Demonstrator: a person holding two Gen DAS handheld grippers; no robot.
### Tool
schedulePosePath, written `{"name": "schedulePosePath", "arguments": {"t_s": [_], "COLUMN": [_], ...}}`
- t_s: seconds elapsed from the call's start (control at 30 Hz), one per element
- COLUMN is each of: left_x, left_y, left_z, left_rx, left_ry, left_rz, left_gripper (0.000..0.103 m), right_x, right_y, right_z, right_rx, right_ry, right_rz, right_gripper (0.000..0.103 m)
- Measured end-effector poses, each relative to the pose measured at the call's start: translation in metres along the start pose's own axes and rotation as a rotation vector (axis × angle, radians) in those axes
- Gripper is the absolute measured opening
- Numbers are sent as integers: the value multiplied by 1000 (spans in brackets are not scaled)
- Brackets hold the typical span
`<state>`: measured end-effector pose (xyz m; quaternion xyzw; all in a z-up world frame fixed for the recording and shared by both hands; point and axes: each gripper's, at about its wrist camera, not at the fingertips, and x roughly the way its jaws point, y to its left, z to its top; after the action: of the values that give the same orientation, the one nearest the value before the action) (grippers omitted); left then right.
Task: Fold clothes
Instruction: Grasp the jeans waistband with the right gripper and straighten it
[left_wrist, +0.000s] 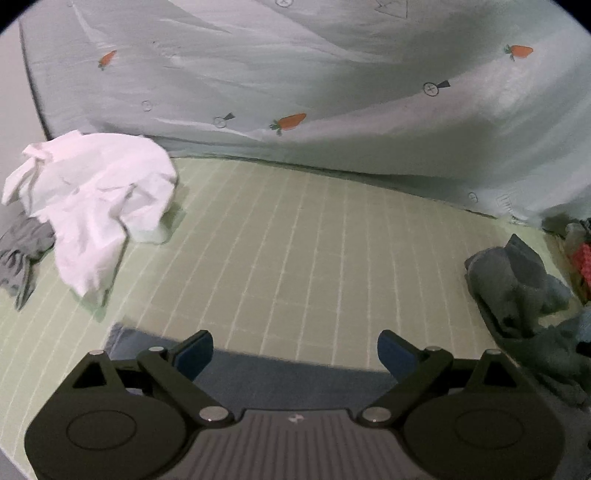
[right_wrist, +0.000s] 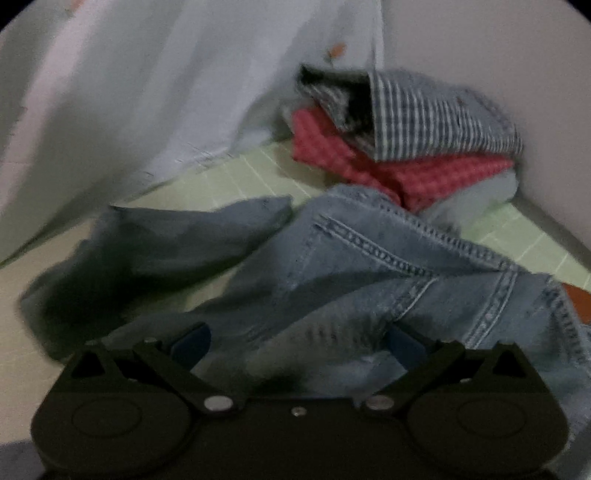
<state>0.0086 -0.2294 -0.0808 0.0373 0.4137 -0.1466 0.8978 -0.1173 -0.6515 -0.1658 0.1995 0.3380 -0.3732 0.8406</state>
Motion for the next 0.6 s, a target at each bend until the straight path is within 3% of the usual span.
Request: {"name": "schedulePosePath", "arguments": {"t_s": [0.13,0.33,0.6], "left_x": [27,66,130], "left_y": [-16,-63,-141], "left_z": [20,50,85], "left_rx": [-25,40,128], "left_ry": [42,102,166], "left_rz": [-31,-93,-233], "left_gripper": [96,96,96], "right_x": [39,40,39], "right_y": [-16,-11,-10], "right_z": [5,-24,-26], "right_rx": [31,-46,-48], "right_ry": [58,-124,-134], "right_rz": [-47,-46,-51], "right_gripper": [103,103,103]}}
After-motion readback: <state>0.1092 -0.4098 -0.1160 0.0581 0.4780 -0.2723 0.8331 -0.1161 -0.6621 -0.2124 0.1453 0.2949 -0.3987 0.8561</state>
